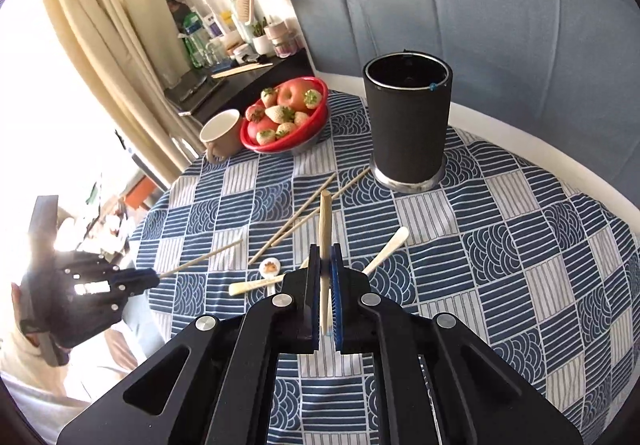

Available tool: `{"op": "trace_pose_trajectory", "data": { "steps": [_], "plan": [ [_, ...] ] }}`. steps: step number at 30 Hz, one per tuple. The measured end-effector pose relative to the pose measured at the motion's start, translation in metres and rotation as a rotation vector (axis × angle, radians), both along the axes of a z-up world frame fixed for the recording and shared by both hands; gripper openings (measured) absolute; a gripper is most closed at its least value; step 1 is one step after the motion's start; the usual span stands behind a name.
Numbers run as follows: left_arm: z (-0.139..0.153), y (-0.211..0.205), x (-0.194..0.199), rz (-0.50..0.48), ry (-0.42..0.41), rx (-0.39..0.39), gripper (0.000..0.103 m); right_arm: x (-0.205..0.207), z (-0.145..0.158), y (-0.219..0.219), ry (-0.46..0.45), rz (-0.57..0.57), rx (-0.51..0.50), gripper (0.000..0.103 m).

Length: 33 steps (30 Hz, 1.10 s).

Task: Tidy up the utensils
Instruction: 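Lift the left tool's chopstick toward the black holder while the right tool carries its own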

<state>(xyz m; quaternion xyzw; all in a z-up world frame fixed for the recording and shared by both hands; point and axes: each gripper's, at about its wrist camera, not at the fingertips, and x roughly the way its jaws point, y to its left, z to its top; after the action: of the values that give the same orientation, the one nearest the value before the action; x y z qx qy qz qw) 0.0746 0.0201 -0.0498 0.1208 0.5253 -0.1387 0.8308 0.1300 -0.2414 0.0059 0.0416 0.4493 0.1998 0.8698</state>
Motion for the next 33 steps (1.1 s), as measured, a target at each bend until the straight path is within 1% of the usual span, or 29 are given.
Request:
{"op": "trace_pose_trajectory", "data": {
  "steps": [6,10,15,20,24,27,33],
  "plan": [
    [0.016,-0.004,0.010,-0.001,-0.040,0.030,0.005,-0.003,0.016,-0.009,-0.041,-0.013,-0.015,0.005],
    [0.027,-0.003,0.016,0.000,-0.061,0.034,0.005,-0.002,0.024,-0.013,-0.072,-0.025,-0.032,0.005],
    [0.042,-0.005,0.021,-0.019,-0.098,0.082,0.005,0.000,0.036,-0.014,-0.113,-0.029,-0.052,0.005],
    [0.061,-0.003,0.033,-0.032,-0.119,0.108,0.005,0.005,0.054,-0.016,-0.171,-0.038,-0.055,0.005],
    [0.078,-0.005,0.046,-0.064,-0.137,0.150,0.005,0.014,0.068,-0.021,-0.202,-0.058,-0.055,0.005],
    [0.092,-0.007,0.059,-0.089,-0.152,0.166,0.005,0.021,0.079,-0.024,-0.217,-0.077,-0.045,0.005],
    [0.119,-0.019,0.088,-0.166,-0.174,0.160,0.005,0.039,0.098,-0.027,-0.238,-0.126,-0.051,0.005]
  ]
}}
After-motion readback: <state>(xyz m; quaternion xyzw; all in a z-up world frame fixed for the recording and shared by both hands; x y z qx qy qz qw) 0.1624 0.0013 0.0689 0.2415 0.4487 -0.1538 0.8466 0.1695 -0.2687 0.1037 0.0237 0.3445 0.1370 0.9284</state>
